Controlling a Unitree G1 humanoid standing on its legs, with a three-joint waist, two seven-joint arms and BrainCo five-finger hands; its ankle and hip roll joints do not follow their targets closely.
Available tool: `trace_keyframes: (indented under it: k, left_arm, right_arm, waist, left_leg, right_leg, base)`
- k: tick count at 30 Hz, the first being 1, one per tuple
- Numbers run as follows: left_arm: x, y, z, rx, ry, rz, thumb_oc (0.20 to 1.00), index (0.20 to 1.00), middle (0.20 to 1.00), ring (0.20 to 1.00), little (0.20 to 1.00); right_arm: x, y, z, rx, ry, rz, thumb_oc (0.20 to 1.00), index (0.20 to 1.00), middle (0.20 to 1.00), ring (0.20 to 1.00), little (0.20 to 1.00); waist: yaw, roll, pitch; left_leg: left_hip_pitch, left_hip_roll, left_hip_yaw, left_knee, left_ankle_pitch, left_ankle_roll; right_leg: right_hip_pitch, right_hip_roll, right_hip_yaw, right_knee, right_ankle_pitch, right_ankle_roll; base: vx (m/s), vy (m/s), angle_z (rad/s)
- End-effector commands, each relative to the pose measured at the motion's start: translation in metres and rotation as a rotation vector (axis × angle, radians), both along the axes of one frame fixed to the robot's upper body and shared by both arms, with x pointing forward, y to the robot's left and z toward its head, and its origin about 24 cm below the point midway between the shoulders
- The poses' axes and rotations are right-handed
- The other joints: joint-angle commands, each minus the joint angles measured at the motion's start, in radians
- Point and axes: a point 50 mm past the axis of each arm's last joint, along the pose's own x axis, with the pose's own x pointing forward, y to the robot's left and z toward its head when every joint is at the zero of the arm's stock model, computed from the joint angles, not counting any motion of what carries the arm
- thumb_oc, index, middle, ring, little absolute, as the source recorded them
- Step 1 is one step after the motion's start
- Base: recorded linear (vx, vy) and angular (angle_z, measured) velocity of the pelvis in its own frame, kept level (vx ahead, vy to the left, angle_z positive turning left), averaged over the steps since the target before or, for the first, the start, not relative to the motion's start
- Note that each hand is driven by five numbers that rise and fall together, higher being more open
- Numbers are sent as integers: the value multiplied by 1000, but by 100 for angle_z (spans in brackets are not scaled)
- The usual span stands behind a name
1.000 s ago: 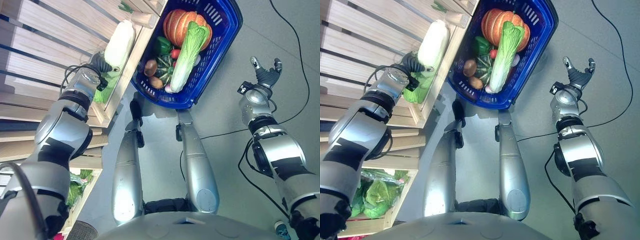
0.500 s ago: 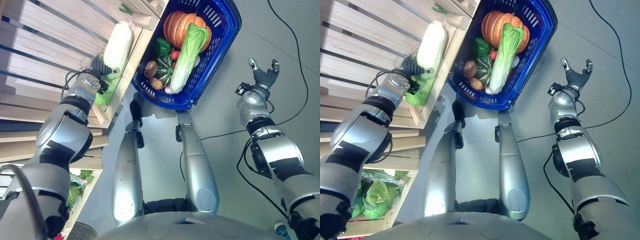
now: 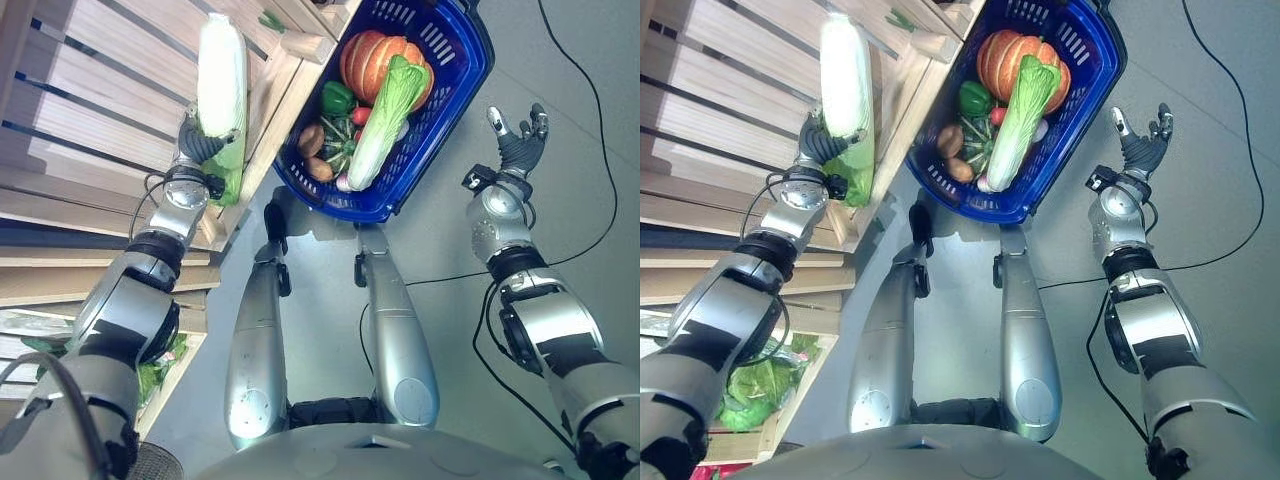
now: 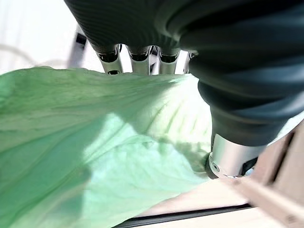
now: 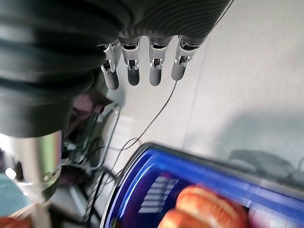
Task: Pick up fruits and vegetables into the basket
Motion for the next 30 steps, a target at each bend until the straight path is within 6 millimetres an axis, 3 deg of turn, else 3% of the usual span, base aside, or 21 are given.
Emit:
trace_keyframes:
  k: [1,10,18,30]
  left_arm:
    - [-9,-7,21,40,-202,-1,200,200,200,200,200]
    - [-28,-30,48,240,-432,-107,200,200,200,200,200]
    - [-37,-55,68,375,-516,-287,200,200,200,200,200]
    - [-52,-99,69,417,-511,-592,200,200,200,200,200]
  right_arm:
    - [-8,8,9,-3,-108,59,1000,1000,1000,1000,1000]
    - [-20,46,22,-87,-201,361,1000,1000,1000,1000,1000]
    - [-25,74,35,-174,-229,585,1000,1000,1000,1000,1000]
    - [-35,117,50,-274,-257,807,1000,1000,1000,1000,1000]
  waist:
    - [20,39,-19]
    - [26,29,-19]
    - [22,26,-19]
    - [19,18,-19]
  left_leg:
    - [61,-40,-8,-157,69,-9]
    - [79,-42,-13,-167,71,-7]
    - [91,-36,-8,-181,84,-6]
    - [91,-32,-2,-184,82,-2]
  right_leg:
    - [78,41,-77,119,-170,20]
    - [97,32,-91,114,-170,21]
    - [107,28,-97,108,-160,27]
    - [103,31,-88,108,-157,35]
  base:
    - [0,0,0]
    - [3,-2,1]
    - [10,-5,4]
    - [9,-5,1]
